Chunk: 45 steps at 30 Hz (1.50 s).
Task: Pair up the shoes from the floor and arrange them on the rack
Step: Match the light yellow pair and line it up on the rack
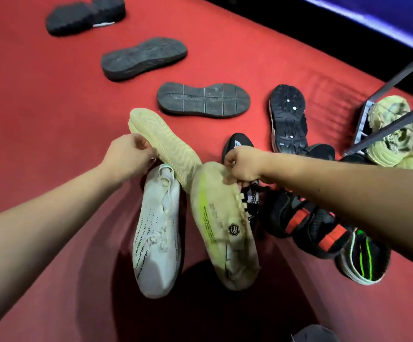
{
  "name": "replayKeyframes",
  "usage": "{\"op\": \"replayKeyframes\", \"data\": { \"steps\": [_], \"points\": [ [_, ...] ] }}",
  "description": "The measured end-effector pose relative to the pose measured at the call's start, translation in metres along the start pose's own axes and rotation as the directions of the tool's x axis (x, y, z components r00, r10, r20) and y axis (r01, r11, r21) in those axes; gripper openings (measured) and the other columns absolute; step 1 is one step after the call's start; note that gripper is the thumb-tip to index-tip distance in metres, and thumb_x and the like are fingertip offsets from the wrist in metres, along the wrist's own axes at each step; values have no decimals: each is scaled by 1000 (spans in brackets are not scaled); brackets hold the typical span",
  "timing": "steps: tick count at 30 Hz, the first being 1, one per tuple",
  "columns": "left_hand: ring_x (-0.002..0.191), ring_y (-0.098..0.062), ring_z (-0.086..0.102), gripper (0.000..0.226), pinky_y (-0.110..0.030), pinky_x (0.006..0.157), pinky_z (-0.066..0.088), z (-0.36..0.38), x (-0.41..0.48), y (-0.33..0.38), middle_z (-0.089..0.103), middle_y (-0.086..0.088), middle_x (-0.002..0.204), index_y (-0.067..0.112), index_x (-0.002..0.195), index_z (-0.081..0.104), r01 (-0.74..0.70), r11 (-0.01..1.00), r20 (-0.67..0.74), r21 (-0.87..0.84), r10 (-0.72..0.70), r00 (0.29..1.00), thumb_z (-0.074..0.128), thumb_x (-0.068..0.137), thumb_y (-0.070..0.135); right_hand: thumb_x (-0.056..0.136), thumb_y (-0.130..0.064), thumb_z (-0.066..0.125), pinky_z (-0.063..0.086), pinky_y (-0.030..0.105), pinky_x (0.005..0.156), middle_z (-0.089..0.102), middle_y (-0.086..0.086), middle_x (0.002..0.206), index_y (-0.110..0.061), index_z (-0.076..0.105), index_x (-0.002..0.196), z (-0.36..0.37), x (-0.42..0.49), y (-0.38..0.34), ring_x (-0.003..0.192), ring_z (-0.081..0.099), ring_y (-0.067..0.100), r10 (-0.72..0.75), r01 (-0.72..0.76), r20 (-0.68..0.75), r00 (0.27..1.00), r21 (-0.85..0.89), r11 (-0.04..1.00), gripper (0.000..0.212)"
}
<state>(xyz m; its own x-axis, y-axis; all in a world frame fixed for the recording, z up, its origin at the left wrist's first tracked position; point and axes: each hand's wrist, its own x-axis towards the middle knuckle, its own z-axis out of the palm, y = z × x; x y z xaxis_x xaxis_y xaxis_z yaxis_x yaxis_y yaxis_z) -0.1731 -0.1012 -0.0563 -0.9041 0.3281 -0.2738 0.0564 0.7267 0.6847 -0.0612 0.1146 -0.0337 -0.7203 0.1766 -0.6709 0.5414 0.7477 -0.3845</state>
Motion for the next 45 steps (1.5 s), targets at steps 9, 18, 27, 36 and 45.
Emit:
{"op": "replayKeyframes", "data": {
  "steps": [9, 18, 27, 36, 45],
  "points": [
    [95, -39, 61, 21, -37, 77, 45, 17, 43, 9, 67, -20, 95, -1, 95, 62, -52, 975, -173, 217, 91, 981, 58, 83, 17, 80, 2, 68, 30, 14, 31, 48, 7, 40, -10, 46, 63, -50, 9, 37, 24, 39, 8, 82, -11, -155, 985, 415, 910, 30],
    [47, -20, 54, 24, -23, 39, 44, 31, 62, 12, 53, -12, 68, 2, 90, 56, 341, 710, 48, -616, -398, 916, 74, 75, 9, 81, 2, 67, 30, 12, 31, 49, 2, 32, -10, 46, 59, -67, 13, 55, 25, 41, 8, 149, -47, -146, 978, 541, 840, 33],
    [88, -10, 59, 43, -30, 84, 47, 16, 45, 68, 65, 5, 94, 25, 101, 58, -457, 747, 63, -483, 550, 833, 72, 66, 4, 79, 4, 65, 37, 23, 42, 48, 13, 48, -11, 43, 62, -138, -12, 101, 37, 43, 20, 199, -66, -148, 969, 622, 780, 32],
    [118, -17, 50, 61, -11, 99, 29, 39, 30, 21, 53, 4, 118, 15, 105, 70, -520, 853, 112, 54, 512, 852, 49, 62, -22, 77, 5, 67, 41, 22, 42, 51, 12, 48, -7, 50, 67, -148, -16, 105, 35, 45, 17, 143, -72, -80, 986, 572, 817, 24],
    [68, -13, 58, 50, -26, 70, 47, 13, 25, 14, 63, 10, 73, 32, 73, 58, -196, 976, -144, -99, 181, 973, 44, 68, -16, 79, 4, 67, 37, 21, 41, 50, 10, 44, -5, 50, 64, -136, 1, 71, 39, 43, 18, 79, -8, -94, 992, 588, 809, 24]
  ]
}}
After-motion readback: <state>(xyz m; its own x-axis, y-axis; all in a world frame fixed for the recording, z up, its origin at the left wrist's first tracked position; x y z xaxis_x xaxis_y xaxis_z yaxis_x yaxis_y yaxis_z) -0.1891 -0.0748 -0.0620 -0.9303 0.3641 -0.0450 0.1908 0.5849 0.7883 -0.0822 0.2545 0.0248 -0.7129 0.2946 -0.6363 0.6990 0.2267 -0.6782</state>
